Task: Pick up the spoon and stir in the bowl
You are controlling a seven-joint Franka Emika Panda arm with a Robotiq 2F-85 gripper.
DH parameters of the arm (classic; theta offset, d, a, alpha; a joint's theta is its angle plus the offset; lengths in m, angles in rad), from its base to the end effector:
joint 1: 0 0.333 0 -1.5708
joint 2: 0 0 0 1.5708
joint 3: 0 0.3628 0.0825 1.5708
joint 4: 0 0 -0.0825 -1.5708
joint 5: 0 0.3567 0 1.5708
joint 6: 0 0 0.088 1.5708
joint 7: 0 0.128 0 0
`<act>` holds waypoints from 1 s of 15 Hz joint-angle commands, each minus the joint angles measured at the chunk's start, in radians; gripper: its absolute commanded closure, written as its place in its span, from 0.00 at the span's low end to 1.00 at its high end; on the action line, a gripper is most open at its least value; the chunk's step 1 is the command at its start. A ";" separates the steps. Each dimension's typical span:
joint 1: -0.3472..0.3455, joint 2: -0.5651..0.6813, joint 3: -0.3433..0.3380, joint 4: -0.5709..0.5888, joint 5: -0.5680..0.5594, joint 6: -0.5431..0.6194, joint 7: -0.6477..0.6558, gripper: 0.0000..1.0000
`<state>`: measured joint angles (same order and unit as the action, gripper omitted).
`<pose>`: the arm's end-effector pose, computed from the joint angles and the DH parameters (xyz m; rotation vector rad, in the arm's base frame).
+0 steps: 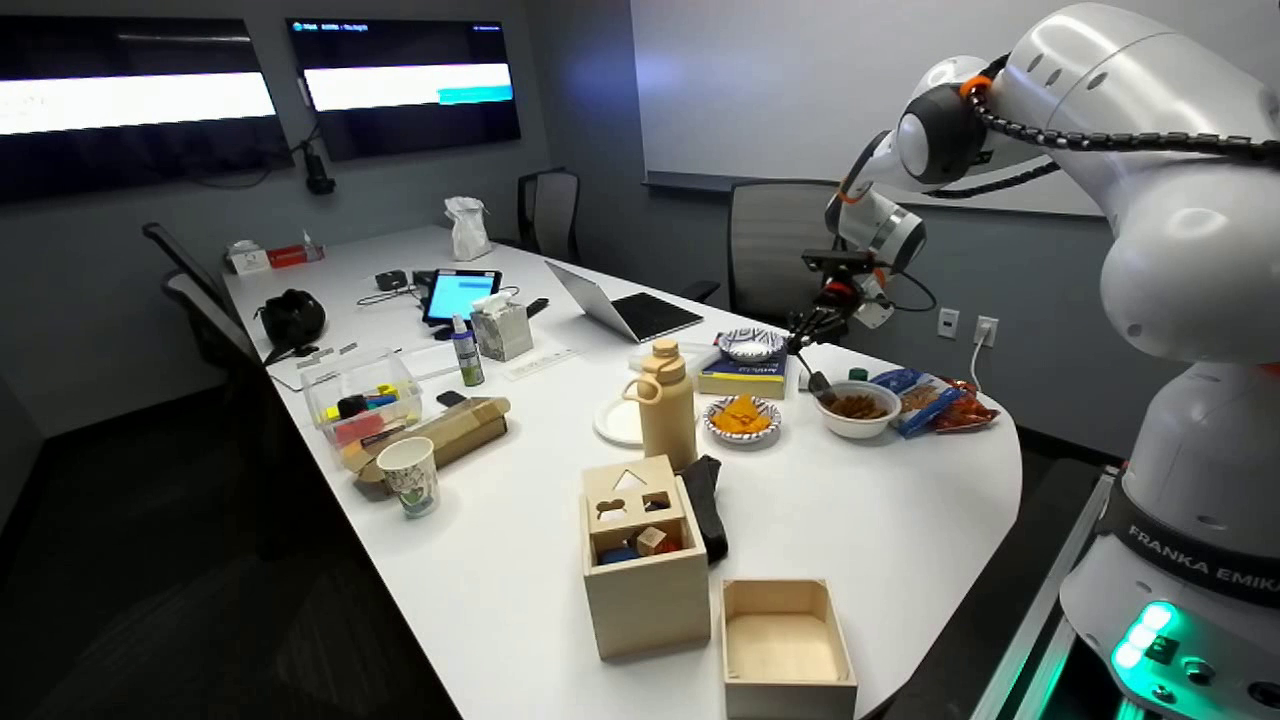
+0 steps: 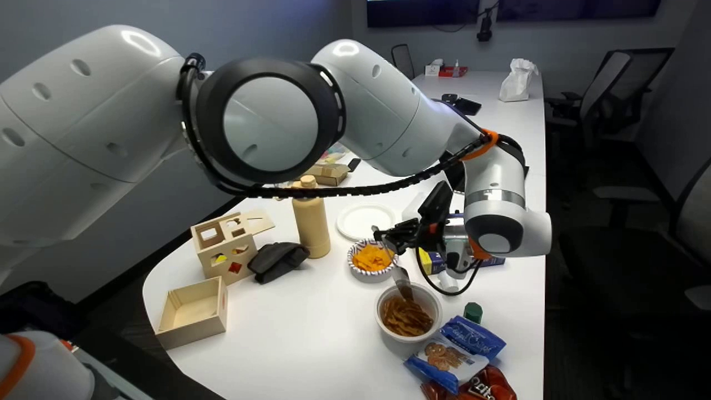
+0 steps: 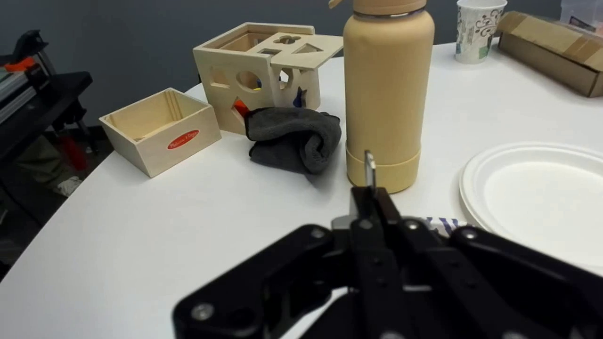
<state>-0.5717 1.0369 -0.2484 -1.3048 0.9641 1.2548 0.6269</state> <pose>0.5466 -0.3479 0.1522 -1.3828 1.5630 1.0849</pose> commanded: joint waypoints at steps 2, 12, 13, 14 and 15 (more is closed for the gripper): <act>0.035 -0.002 -0.022 0.040 -0.027 -0.043 0.148 0.99; 0.053 0.043 -0.010 0.128 -0.049 -0.105 0.293 0.99; 0.053 0.041 -0.013 0.124 -0.050 -0.101 0.298 0.99; 0.053 0.038 -0.014 0.119 -0.050 -0.098 0.301 0.99; 0.054 0.035 -0.018 0.117 -0.051 -0.092 0.310 0.99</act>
<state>-0.5194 1.0564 -0.2545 -1.2287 0.9260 1.1741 0.8967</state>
